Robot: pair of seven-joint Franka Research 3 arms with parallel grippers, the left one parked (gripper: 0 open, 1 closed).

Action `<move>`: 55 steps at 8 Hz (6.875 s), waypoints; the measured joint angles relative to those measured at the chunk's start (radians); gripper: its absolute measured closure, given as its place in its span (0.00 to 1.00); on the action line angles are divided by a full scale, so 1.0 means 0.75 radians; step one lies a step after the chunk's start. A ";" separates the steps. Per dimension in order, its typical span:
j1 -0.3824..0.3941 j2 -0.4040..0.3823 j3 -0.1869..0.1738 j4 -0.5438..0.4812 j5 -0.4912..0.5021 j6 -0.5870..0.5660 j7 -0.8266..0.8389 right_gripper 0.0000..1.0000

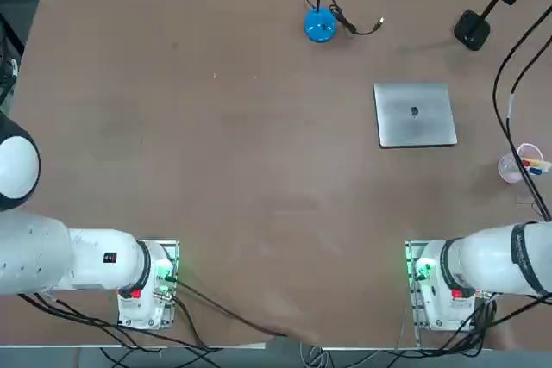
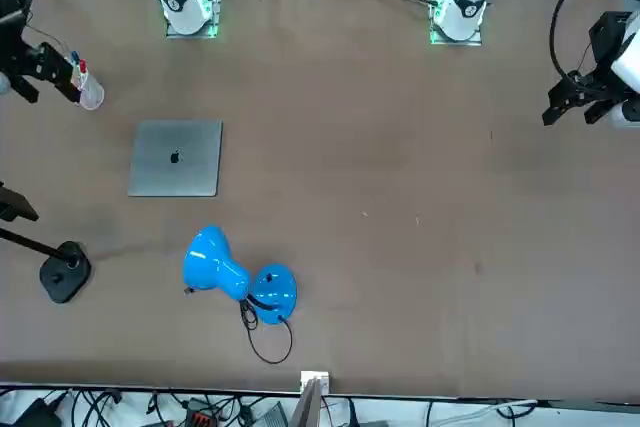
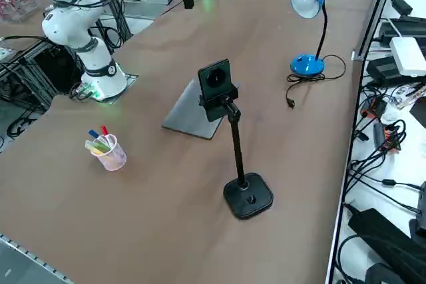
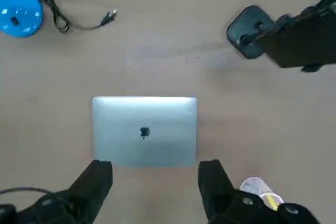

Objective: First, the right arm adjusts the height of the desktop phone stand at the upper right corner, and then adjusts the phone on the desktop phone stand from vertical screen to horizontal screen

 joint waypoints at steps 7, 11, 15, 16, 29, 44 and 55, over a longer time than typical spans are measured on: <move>-0.234 0.358 -0.017 0.452 0.014 0.032 0.114 0.00; -0.326 0.435 -0.018 0.516 0.014 0.218 0.115 0.00; -0.362 0.562 -0.018 0.517 0.014 0.392 0.120 0.04; -0.372 0.593 -0.018 0.519 0.014 0.417 0.128 0.08; -0.448 0.767 -0.014 0.597 0.140 0.346 0.307 0.34; -0.445 0.802 -0.011 0.603 0.138 0.344 0.350 0.70; -0.428 0.890 -0.009 0.626 0.082 0.357 0.375 0.70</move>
